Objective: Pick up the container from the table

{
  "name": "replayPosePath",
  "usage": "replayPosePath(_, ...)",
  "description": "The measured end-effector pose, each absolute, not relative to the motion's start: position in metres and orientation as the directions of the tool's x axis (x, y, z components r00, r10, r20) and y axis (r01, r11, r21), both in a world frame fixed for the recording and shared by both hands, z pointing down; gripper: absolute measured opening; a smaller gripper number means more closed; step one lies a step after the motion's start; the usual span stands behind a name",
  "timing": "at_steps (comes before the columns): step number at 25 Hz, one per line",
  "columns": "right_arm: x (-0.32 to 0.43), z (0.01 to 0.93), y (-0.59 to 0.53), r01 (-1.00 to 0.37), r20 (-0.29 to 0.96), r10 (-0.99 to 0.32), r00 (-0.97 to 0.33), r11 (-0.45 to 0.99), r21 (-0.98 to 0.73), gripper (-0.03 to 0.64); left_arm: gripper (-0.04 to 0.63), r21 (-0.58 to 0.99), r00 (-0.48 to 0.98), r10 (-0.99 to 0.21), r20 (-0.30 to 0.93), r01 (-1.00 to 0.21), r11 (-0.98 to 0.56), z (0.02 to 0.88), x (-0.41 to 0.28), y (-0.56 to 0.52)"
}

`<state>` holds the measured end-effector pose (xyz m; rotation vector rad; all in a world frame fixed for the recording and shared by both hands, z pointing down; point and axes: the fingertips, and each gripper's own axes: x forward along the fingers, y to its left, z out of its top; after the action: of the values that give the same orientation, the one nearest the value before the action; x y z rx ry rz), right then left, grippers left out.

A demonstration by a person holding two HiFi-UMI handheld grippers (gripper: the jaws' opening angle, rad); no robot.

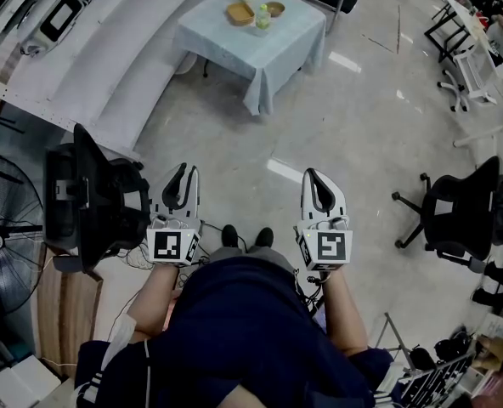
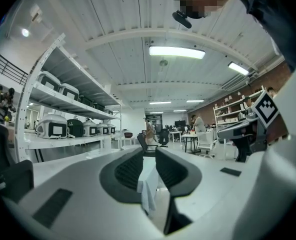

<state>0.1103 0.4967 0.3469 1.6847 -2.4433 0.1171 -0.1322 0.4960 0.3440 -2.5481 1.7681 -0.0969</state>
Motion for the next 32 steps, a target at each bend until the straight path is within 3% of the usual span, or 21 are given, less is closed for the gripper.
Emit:
replayPosePath(18, 0.121, 0.349, 0.496, -0.929, 0.199, -0.913, -0.356, 0.369, 0.029, 0.000, 0.345, -0.044, 0.405, -0.914, 0.031, -0.913, -0.406, 0.343, -0.117, 0.484)
replayPosePath(32, 0.155, 0.355, 0.484, -0.902, 0.186, -0.886, -0.425, 0.433, 0.001, 0.000, 0.390, -0.051, 0.378, -0.926, 0.017, -0.924, -0.378, 0.335, -0.087, 0.455)
